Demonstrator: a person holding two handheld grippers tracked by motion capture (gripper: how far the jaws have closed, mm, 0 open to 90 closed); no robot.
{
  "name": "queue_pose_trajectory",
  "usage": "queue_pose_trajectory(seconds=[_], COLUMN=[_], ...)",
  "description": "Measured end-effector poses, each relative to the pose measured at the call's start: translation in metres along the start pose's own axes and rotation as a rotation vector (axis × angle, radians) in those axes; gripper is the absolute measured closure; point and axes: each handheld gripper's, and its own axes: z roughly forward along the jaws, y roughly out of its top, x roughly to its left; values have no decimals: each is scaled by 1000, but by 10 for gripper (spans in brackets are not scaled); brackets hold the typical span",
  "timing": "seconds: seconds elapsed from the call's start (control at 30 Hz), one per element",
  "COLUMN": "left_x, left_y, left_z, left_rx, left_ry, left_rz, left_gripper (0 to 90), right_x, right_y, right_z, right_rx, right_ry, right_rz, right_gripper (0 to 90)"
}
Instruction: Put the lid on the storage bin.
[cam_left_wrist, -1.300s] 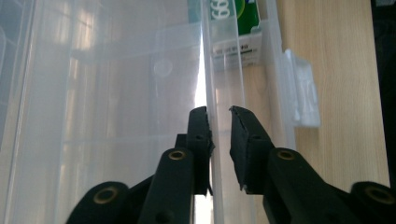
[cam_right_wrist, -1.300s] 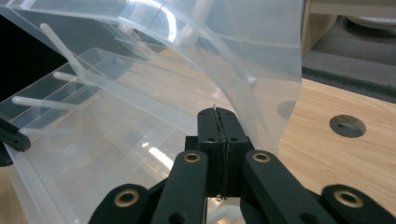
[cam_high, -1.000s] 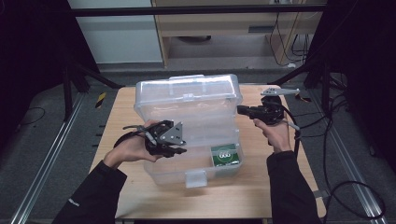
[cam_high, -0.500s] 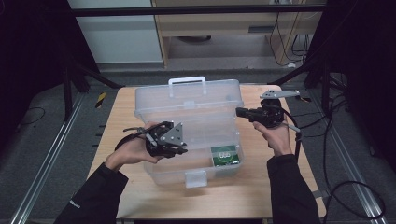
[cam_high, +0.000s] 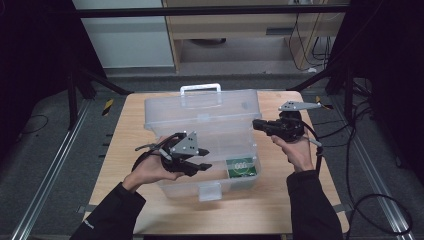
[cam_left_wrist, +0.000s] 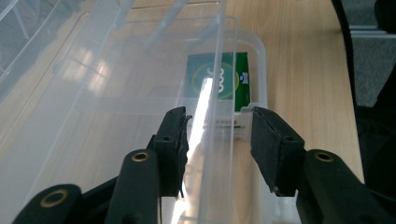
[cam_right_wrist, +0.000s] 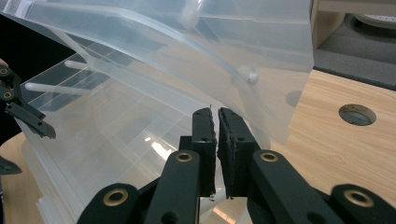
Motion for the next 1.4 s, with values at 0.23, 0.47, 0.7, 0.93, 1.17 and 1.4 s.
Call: queue_pose_trajectory(seconds=[0.23, 0.47, 0.7, 0.93, 1.17, 1.4], left_x=[-6, -9, -10, -10, -10, -8], left_y=[-6, -13, -22, -32, -45, -60], left_z=[-1, -3, -13, -31, -52, -73], left_rx=[-117, -205, -225, -233, -231, -238], left_ry=[-1, -2, 48, 88, 136, 188], left_rz=[-56, -112, -174, -222, -255, -286], left_gripper=[511, 489, 508, 540, 578, 626], right_x=[2, 3, 3, 3, 4, 4], right_y=[0, -3, -6, -10, -11, -11], right_z=[-2, -3, -4, -6, -6, -6], right_rx=[3, 5, 14, 19, 22, 30], right_ry=[-6, -7, -1, 3, 1, 0], right_rz=[-13, -12, -8, -7, -15, -13], right_gripper=[843, 838, 847, 856, 856, 857])
